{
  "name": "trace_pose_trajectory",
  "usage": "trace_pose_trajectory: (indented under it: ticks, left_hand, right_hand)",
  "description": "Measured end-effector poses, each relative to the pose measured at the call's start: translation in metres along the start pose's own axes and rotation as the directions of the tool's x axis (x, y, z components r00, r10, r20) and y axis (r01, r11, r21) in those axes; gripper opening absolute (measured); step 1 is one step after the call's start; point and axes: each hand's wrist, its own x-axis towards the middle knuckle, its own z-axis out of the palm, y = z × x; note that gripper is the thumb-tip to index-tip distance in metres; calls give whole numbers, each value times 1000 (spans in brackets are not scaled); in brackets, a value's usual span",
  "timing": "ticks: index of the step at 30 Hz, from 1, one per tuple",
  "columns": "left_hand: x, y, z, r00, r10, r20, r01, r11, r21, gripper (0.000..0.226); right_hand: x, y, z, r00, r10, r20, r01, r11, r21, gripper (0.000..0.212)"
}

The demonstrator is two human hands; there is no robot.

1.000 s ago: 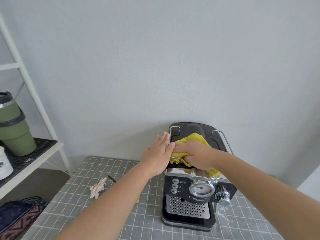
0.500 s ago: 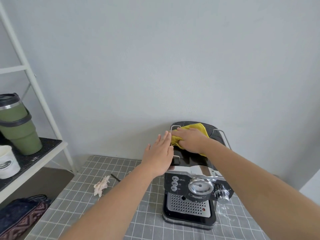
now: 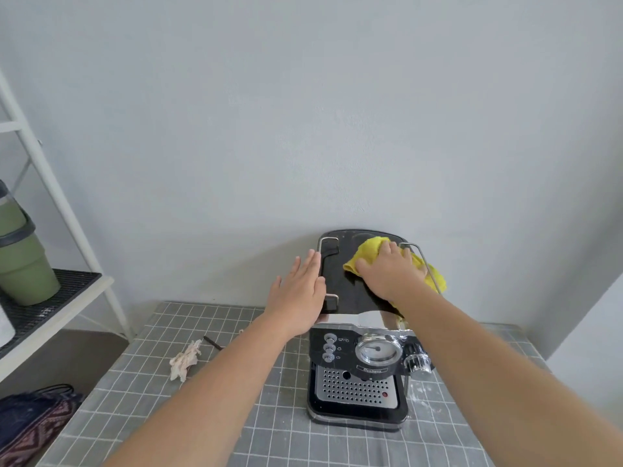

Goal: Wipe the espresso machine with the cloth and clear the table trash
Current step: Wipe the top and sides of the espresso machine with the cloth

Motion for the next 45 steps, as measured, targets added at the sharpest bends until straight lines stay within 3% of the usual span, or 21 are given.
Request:
trace_pose_trajectory:
  ticks: [3,7,12,14,18,21,24,26,28,30,33,36,41,45]
  left_hand:
    - [0,-1,1,1000,3,-1,-3,1000,-4,53]
    - [3,-2,3,1000,13,-6,-13,1000,-24,53]
    - [4,-1,3,1000,20,14,-20,1000,0,54]
    - [3,0,2,1000,16,16,-16,1000,-9,54]
    - [4,0,1,1000,18,5,-18,999,-35,53]
    - [8,-3,-1,998,35,47,-30,995,-98,53]
    - [15,-6,-14,990,51,134,-9,955,-297,51]
    - [18,-8,-24,987,71,146,-21,946,-324,49]
    - [19,-10,-29,986,95,139,-52,958,-282,48]
    - [18,-10,-28,981,114,154,-83,978,-190,49]
    - [14,-8,-18,978,139,154,-132,989,-59,50]
    - [12,-9,-14,984,144,105,-140,989,-52,50]
    - [16,-11,-11,988,137,75,-136,990,-25,49]
    - [18,-14,-11,988,132,77,-127,990,-65,49]
  right_hand:
    - [-17,-9,0,986,152,63,-153,988,13,80]
    - [-53,-12,12,998,61,35,-57,994,-97,81]
    - [-16,-10,-6,964,253,78,-258,965,53,82]
    - [-2,-6,-9,964,257,72,-262,962,76,83]
    - [1,-3,-3,985,157,66,-158,987,8,77]
    - [-14,-1,-1,994,-89,71,95,991,-92,69]
    - [-41,-7,1,890,-426,164,452,872,-187,55]
    - [-49,-5,-7,810,-526,259,568,813,-127,53]
    - [-41,4,-17,786,-528,320,560,828,-9,54]
    - [-25,11,-18,811,-505,294,519,854,35,54]
    - [3,8,-9,902,-397,169,408,912,-38,53]
    - [14,-14,-2,941,-305,148,325,936,-135,55]
    - [-17,-23,1,901,-388,195,429,868,-253,56]
    - [-59,4,-1,870,-464,167,483,871,-95,52]
